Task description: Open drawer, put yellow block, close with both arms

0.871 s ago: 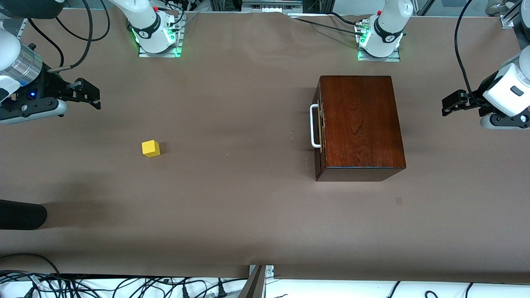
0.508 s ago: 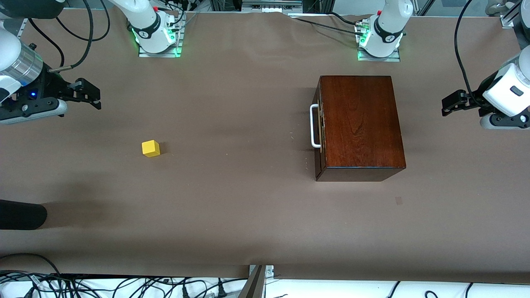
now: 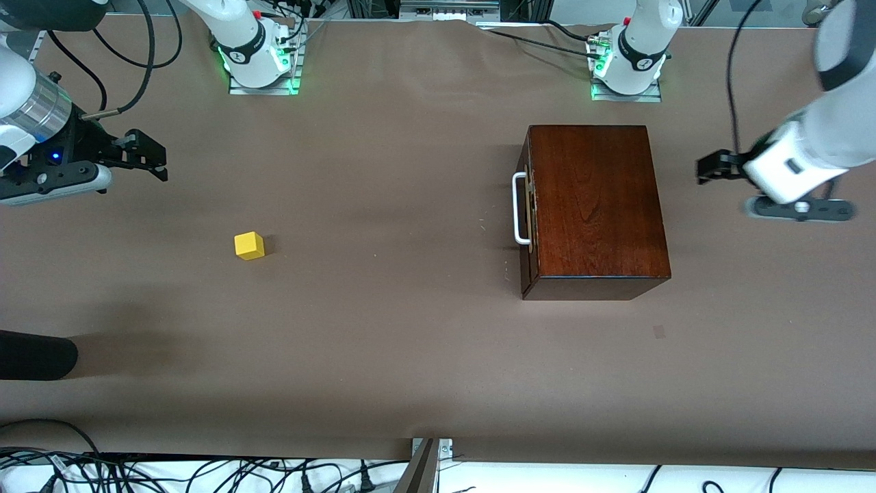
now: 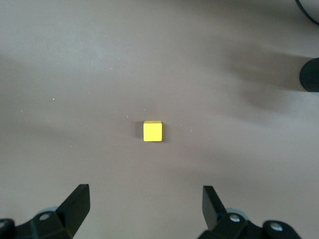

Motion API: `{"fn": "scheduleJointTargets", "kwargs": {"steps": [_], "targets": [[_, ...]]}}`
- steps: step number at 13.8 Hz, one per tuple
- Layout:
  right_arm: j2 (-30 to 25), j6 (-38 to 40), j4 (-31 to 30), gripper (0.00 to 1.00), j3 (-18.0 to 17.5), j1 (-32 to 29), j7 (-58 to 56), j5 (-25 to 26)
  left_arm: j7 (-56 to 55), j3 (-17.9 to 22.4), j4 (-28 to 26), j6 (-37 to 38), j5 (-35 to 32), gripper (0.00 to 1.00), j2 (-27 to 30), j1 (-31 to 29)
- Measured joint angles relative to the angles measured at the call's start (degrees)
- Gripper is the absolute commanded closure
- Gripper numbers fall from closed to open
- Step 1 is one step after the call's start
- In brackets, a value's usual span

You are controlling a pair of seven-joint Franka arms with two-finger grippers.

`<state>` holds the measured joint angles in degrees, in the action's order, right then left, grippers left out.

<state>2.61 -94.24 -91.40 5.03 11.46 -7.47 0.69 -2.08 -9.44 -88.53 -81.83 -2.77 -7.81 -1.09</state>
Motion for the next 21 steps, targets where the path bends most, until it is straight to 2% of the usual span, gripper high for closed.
{"fn": "scheduleJointTargets", "kwargs": {"steps": [2, 6, 10, 15, 17, 21], "targets": [[0.00, 0.00, 0.00, 0.00, 0.00, 0.01, 0.00, 0.00, -1.03, -3.40, 0.04, 0.07, 0.55, 0.00, -0.05, 0.12], [0.00, 0.00, 0.00, 0.00, 0.00, 0.01, 0.00, 0.00, -13.23, -9.00, 1.33, 0.10, 2.39, 0.00, -1.44, 3.04], [0.01, 0.00, 0.00, 0.00, -0.03, 0.02, 0.00, 0.00, -20.80, -9.42, 4.12, -0.38, 2.50, 0.00, -7.22, 11.48], [0.02, 0.00, 0.00, 0.00, -0.03, 0.02, 0.00, 0.00, -21.38, -9.38, 4.72, -3.48, 2.39, 0.00, -12.69, 14.92], [0.02, 0.00, 0.00, 0.00, -0.03, 0.02, 0.00, 0.00, -22.23, -9.38, 4.67, -4.27, 0.25, 0.00, -14.80, 16.73], [0.02, 0.00, 0.00, 0.00, -0.03, 0.02, 0.00, 0.00, -30.15, -9.38, 4.61, -9.01, -2.12, 0.00, -19.73, 21.72]]}}
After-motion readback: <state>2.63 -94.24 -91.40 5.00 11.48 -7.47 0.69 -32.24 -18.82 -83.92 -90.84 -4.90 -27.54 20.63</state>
